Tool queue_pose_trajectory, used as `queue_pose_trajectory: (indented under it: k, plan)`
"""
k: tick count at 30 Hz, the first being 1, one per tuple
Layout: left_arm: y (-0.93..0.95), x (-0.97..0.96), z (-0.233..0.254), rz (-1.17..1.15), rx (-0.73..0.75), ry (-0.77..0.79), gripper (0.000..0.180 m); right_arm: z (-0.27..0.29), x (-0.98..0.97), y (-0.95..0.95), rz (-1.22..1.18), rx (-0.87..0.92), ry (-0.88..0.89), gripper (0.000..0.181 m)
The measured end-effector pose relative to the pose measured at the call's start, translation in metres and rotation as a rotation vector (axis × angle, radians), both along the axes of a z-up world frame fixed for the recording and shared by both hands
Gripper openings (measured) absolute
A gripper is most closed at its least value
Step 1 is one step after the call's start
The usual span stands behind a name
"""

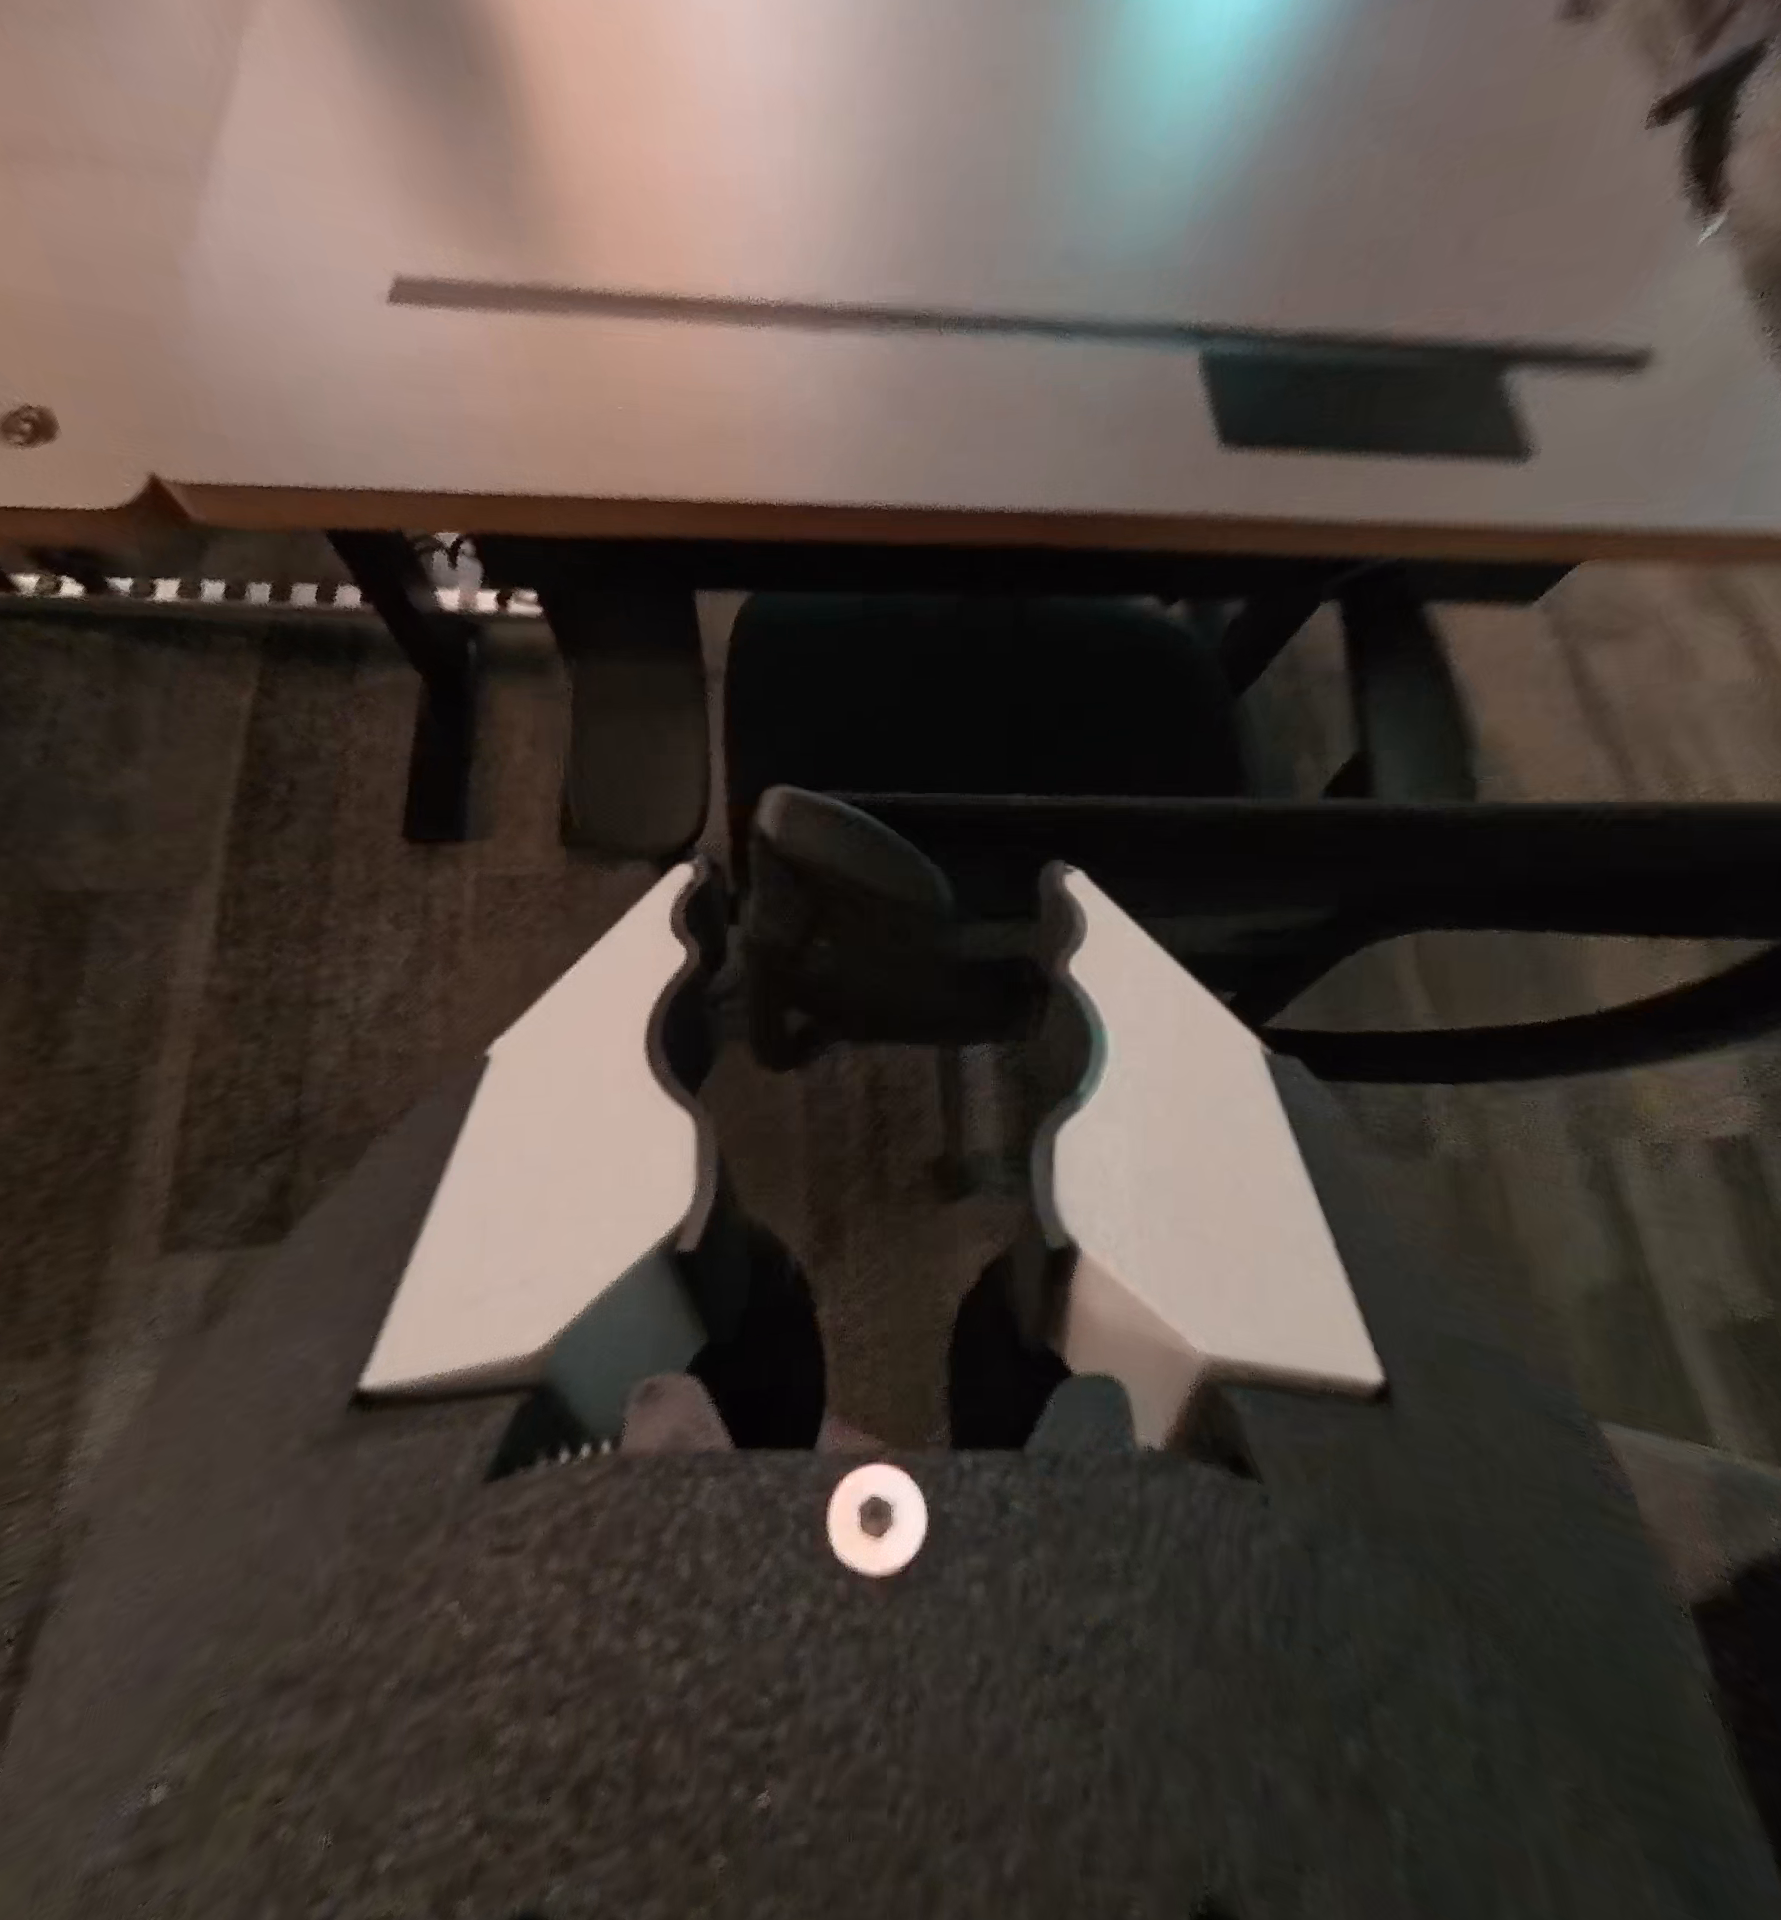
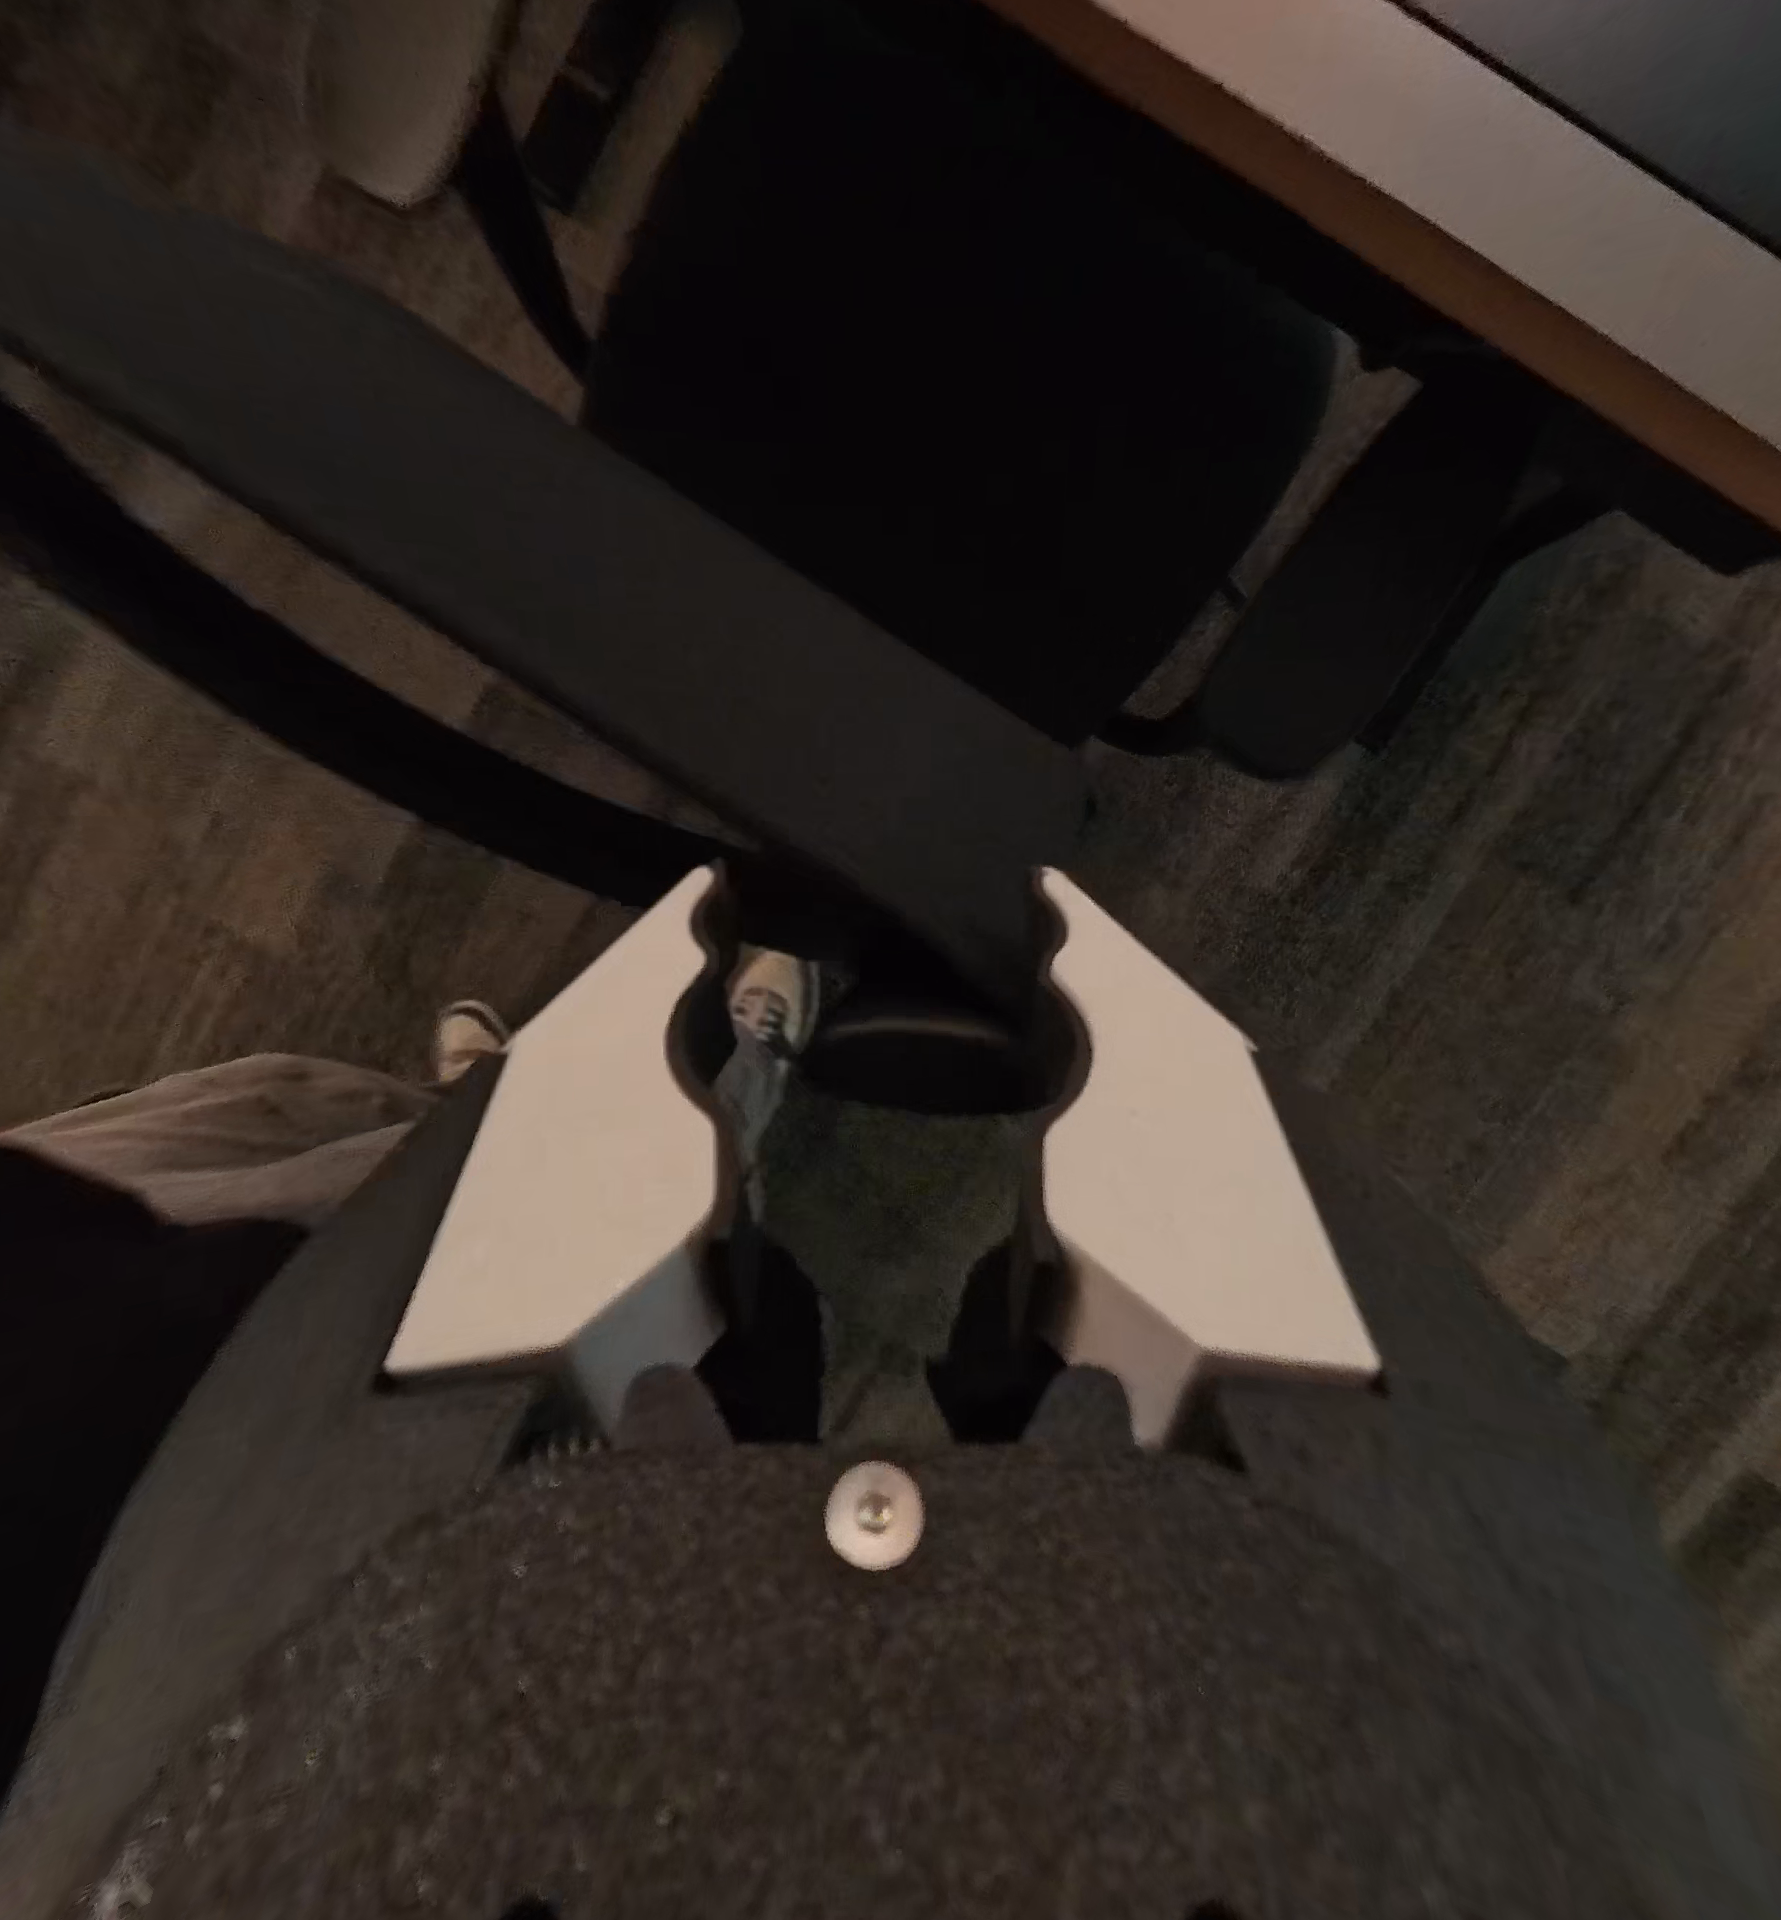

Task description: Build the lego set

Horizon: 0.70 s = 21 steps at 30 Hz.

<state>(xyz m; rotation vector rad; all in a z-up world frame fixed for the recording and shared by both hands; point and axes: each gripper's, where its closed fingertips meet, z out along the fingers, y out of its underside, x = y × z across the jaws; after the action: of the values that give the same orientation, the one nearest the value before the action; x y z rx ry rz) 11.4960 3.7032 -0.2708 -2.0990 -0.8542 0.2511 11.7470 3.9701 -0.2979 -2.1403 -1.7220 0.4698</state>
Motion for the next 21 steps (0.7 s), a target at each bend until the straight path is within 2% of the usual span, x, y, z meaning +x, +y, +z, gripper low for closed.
queue_pose_trajectory:
  k: [1,4,8,13,21]
  plan:
    - [-0.006,0.007,0.014,0.001,0.048,-0.007,0.058,0.012,-0.003,-0.004,0.015,-0.011,0.038,0.054]
    - [-0.035,0.022,0.045,0.04,0.158,-0.019,0.054,0.049,-0.022,-0.014,0.08,0.018,0.157,0.055]
    - [-0.082,0.031,0.066,0.14,0.231,-0.054,0.051,0.091,-0.074,-0.058,0.255,0.065,0.326,0.054]
    - [-0.163,0.036,0.094,0.279,0.273,-0.001,0.049,0.121,-0.141,-0.176,0.492,-0.091,0.502,0.051]
    - [-0.388,0.085,0.117,0.631,0.234,0.104,0.045,0.125,-0.193,-0.41,0.875,-0.282,0.505,0.047]
